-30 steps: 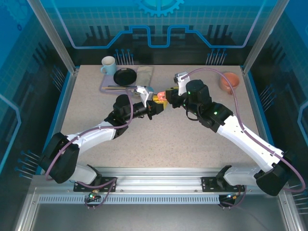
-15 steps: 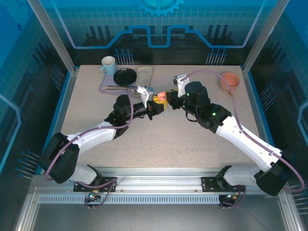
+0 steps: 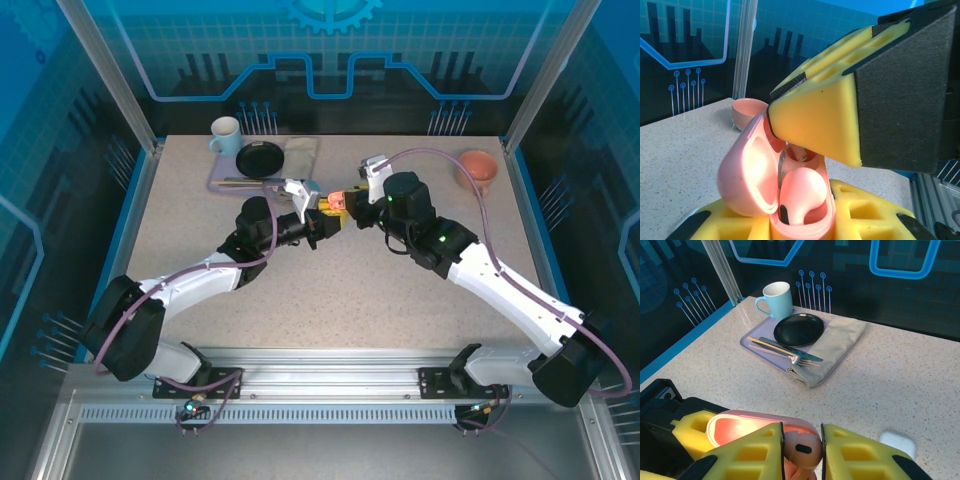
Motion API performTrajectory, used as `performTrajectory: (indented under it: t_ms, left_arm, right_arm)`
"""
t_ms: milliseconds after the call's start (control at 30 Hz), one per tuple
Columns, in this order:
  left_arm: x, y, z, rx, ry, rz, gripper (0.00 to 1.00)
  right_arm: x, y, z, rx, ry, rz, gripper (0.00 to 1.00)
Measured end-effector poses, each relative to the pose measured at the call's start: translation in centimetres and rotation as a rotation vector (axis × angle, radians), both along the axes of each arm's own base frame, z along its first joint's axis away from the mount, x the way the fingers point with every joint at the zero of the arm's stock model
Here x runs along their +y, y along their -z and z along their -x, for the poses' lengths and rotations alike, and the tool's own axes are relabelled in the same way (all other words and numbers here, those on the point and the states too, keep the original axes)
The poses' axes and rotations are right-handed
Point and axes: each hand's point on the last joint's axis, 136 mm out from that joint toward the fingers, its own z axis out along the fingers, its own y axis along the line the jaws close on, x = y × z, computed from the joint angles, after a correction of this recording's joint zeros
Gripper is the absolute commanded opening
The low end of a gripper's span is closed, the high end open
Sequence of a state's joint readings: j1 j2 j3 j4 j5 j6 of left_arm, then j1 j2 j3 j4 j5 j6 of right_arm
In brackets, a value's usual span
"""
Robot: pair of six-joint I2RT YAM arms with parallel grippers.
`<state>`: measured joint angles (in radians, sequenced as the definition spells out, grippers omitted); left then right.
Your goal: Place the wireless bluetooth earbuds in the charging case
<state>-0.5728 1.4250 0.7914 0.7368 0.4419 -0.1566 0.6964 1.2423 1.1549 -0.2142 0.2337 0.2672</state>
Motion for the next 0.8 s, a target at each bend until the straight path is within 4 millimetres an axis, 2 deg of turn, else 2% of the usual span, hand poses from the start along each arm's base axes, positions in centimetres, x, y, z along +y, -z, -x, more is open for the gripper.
performTrajectory:
  t_ms: [500, 800]
  left_arm:
    - [-0.01, 0.14, 0.01, 0.005, 0.001, -0.003, 0.00]
    - [-0.01, 0.16, 0.01, 0.006, 0.001, -0.004, 0.00]
  right_arm:
    - [0.52, 0.16, 0.89, -0.070, -0.043, 0.099, 0.25]
    - [0.58, 0.20, 0.96, -0.069, -0.045, 0.101, 0.33]
